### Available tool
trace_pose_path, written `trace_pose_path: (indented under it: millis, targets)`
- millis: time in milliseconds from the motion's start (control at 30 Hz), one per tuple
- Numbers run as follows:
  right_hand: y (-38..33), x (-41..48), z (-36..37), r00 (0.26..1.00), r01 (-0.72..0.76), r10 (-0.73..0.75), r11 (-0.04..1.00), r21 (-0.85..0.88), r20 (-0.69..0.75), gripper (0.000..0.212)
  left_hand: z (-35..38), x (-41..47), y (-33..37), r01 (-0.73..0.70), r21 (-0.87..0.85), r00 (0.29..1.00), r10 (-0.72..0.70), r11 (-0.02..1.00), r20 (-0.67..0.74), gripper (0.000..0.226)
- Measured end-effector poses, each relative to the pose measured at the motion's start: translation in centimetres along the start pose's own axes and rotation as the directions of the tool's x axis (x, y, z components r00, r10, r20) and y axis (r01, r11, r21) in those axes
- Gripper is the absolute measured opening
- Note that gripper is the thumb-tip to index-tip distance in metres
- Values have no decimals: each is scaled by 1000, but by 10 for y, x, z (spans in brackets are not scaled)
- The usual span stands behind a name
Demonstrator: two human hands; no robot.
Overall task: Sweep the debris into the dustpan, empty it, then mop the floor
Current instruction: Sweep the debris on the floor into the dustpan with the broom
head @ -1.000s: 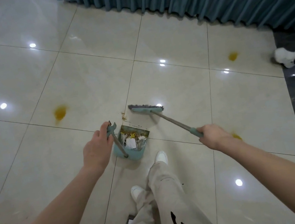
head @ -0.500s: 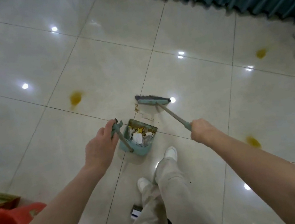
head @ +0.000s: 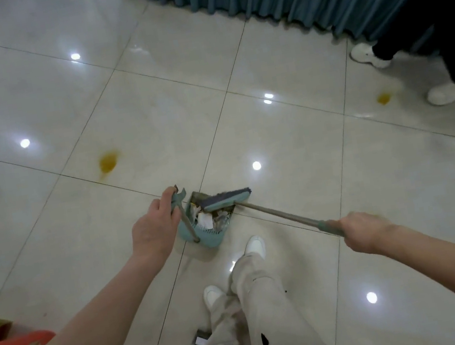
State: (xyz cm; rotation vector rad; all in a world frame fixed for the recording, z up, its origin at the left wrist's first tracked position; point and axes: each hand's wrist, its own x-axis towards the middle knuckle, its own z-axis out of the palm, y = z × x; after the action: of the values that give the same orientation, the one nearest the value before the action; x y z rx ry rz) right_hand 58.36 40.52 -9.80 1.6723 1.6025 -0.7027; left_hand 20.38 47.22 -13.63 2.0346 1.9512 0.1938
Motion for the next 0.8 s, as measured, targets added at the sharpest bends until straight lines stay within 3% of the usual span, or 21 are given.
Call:
trace_pose_path:
  millis: [200, 467, 800]
  targets:
    - [22, -14, -25, 997, -39, 50, 979, 198, -55, 42, -3, -4, -2, -6, 8, 1000, 6, 1000, 5, 39]
    - [-8, -4, -9, 982, -166, 189, 843, 511, 8, 25, -5, -13, -15, -63, -33, 997, 64, 997, 39, 35]
    - [-98, 17, -1, 972, -235, 110, 390, 890, 208, 24, -5, -29, -27, -40, -9, 999, 41, 999, 20, 35]
